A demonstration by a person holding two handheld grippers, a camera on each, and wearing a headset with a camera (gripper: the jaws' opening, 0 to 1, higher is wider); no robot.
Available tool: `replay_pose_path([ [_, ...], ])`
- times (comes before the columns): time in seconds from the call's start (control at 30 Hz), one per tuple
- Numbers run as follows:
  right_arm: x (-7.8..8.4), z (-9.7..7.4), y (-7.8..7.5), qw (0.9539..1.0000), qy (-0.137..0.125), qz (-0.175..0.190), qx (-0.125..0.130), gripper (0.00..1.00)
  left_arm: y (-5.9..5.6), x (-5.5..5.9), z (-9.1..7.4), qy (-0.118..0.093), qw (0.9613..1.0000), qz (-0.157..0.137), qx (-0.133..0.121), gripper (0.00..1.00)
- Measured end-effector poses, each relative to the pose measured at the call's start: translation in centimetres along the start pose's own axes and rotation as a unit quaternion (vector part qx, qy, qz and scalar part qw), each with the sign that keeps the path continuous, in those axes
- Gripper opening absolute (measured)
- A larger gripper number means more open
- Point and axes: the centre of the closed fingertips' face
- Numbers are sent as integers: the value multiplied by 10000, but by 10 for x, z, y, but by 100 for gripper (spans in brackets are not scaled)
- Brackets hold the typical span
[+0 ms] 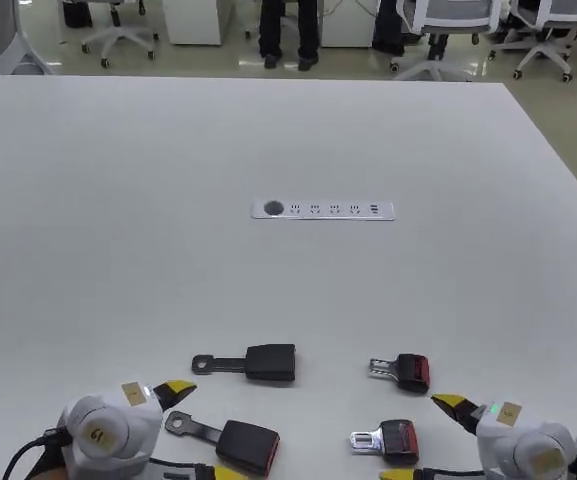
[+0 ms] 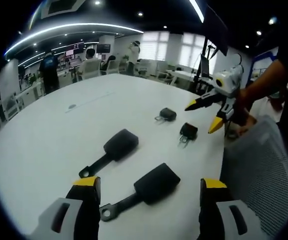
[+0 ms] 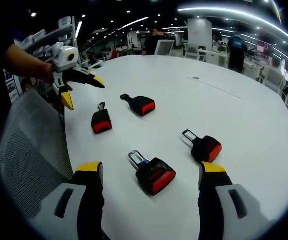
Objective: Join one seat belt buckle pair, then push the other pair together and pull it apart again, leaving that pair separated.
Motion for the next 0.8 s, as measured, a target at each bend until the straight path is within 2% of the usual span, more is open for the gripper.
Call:
replay_pose_path([
  [0.1,2,3,1,9999,77,-81,-75,75,-1,3,3,77,9999,75,115,77],
  [0.3,4,9,3,9993,184,-142,-293,73,-1,9,11,218,9992,200,280,75],
  [0.4,6,13,4,9987,251,-186,-396,72,-9,9,16,336,9981,343,393,73],
  [0.47,6,14,6,9981,304,-242,-480,72,-9,14,17,427,9972,430,437,73],
  [0.67,15,21,9,9954,490,-374,-736,70,-11,16,23,586,9946,594,611,68],
  [0.73,16,23,9,9949,491,-384,-798,70,-13,19,25,668,9926,726,707,67],
  [0.8,18,24,6,9943,524,-407,-834,69,-15,24,26,865,9871,1055,833,66],
])
Point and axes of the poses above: the centre of the closed fingertips' face, and the gripper's own axes: z roughly forward along the fingers, y roughly to its left, x roughly out of its underside, and after that the axes turned 5 degrees about -y, right-handed
